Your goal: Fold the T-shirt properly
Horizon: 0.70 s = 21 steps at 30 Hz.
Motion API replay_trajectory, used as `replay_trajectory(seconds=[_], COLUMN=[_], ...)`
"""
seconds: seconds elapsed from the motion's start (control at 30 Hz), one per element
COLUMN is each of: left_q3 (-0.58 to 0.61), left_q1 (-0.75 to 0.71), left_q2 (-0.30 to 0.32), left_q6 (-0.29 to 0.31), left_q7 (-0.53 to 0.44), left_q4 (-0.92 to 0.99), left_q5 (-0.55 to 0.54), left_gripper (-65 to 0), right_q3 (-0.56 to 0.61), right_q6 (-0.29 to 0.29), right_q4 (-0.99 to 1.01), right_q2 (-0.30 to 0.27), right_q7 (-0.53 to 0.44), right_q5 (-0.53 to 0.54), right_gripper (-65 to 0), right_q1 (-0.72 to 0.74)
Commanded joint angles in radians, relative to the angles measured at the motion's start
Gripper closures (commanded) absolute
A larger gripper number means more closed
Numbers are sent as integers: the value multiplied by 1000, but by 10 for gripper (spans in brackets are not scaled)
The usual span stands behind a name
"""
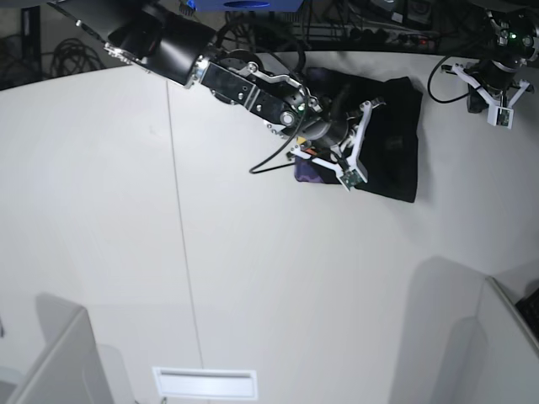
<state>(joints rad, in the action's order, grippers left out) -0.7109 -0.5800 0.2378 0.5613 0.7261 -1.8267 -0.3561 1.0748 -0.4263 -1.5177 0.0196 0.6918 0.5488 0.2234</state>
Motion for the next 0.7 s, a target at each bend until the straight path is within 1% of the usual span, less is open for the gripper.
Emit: replay_trajectory(seconds=[0.0,0.07,0.2,0.3,0.33,0.43,0.5,0.53,0.6,0.67], left_q3=[-8,-8,-8,-8,-8,-8,-8,-8,-8,-8], left_q1=[-8,-10,-10,-10,-10,-7,-5,-5,-5,-13], left_q2=[13,13,13,11,10,10,10,10,11,19], left_q6=[1,1,1,1,1,1,1,1,1,1], left_q7=[-16,-16,-16,-16,-16,-16,-16,-16,-16,-16], left_q4=[-17,-17,-17,-25,-26,-28,-28,-28,-26,-25], left_q5=[-8,-8,-8,-8,-8,-8,-10,-13,-67,-149], left_gripper=[0,0,0,0,0,0,0,0,0,0], right_q3=[-6,-6,-6,-3,15,129,176,196,236,267], right_q6=[5,5,5,11,13,13,13,13,13,13], right_q4=[-16,-10,27,85,110,157,154,142,115,101], right_q2=[23,53,78,108,110,119,122,122,122,122], right_q7=[-17,-17,-8,2,1,-8,-17,-37,-91,-131], right_q5=[-2,-2,-2,-2,0,4,4,4,6,6], right_gripper=[0,0,0,0,0,0,0,0,0,0], right_q1=[21,24,43,43,43,67,75,78,101,121])
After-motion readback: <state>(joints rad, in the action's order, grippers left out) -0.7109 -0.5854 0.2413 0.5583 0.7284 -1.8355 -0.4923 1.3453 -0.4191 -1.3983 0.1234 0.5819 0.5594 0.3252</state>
